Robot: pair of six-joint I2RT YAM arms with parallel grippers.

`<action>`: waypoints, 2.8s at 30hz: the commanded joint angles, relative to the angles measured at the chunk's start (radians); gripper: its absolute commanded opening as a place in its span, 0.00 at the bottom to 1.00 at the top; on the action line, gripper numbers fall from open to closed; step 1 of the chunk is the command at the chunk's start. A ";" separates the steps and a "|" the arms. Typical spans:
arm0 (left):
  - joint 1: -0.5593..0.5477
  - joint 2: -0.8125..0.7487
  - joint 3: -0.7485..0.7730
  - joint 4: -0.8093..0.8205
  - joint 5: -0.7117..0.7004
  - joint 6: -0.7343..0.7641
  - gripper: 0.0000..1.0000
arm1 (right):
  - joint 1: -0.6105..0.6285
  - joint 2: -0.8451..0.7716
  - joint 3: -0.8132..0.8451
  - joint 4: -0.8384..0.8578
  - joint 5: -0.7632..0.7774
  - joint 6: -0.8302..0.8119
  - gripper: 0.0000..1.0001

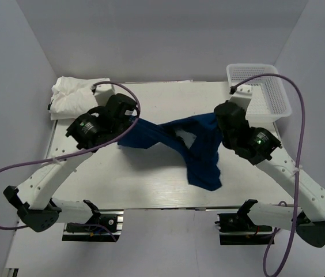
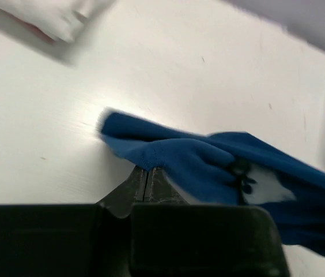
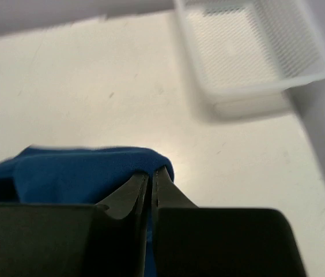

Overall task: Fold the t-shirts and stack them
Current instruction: Flatten out the tshirt

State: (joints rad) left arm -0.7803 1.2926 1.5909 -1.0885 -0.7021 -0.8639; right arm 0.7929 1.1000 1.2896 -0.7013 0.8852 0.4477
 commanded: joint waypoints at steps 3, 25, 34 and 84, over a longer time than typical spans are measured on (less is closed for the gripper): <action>0.010 -0.165 0.191 -0.204 -0.315 -0.029 0.00 | -0.110 -0.014 0.155 0.169 0.215 -0.213 0.00; 0.007 -0.366 0.488 0.110 -0.129 0.428 0.00 | -0.164 -0.052 0.633 0.675 0.216 -0.983 0.00; 0.005 -0.193 0.204 0.151 0.084 0.313 0.00 | -0.172 -0.009 0.348 0.749 0.225 -0.957 0.00; 0.558 -0.061 -0.644 0.334 0.608 0.207 1.00 | -0.254 0.185 -0.593 0.360 -0.839 -0.072 0.90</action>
State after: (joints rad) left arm -0.2356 1.2209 0.9401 -0.8192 -0.1204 -0.6659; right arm 0.5480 1.2392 0.6659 -0.4370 0.0059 0.3775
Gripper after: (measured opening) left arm 0.994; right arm 0.901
